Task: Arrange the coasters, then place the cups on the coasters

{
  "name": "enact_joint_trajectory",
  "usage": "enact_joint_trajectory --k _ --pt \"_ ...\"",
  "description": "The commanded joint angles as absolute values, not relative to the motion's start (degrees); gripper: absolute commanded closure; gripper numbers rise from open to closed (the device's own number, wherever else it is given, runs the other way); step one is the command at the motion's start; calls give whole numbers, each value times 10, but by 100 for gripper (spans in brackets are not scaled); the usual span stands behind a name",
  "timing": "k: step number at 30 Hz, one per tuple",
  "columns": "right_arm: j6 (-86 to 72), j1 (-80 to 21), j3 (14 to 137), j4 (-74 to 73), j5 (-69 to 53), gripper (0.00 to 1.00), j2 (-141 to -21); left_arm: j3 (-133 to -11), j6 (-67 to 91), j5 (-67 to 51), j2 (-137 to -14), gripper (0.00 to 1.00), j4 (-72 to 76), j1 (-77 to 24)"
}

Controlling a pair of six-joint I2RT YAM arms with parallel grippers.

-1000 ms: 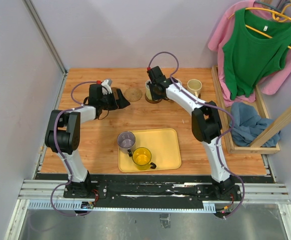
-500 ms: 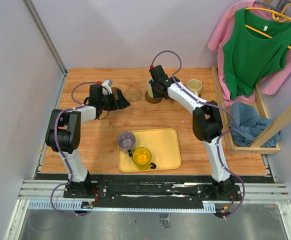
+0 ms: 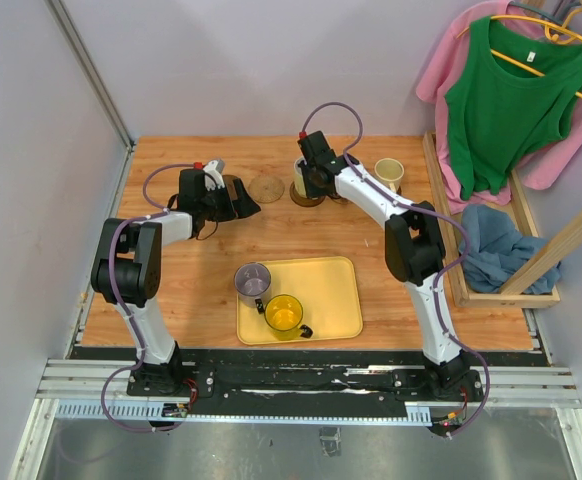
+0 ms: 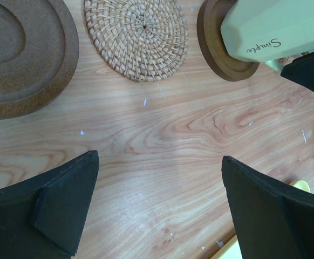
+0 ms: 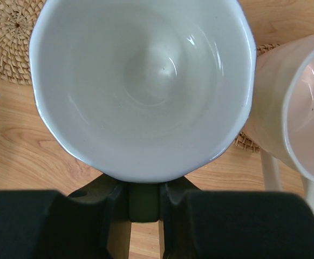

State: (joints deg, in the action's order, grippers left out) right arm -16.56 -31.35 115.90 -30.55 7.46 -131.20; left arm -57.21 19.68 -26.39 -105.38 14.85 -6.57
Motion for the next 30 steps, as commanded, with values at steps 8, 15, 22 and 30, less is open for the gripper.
enact_joint_trajectory --k 8,15,22,30 --pt "-175 -306 1159 -276 63 65 -1304 -587 193 -265 -1061 0 155 -69" --pt "-177 -307 1141 -269 45 55 -1291 -588 195 -268 -1063 0 156 -69" --pt "-180 -313 1093 -251 43 54 -1262 -588 196 -271 -1064 0 158 -69" --pt "-175 -320 1079 -245 43 55 -1254 -588 198 -272 -1063 0 159 -68"
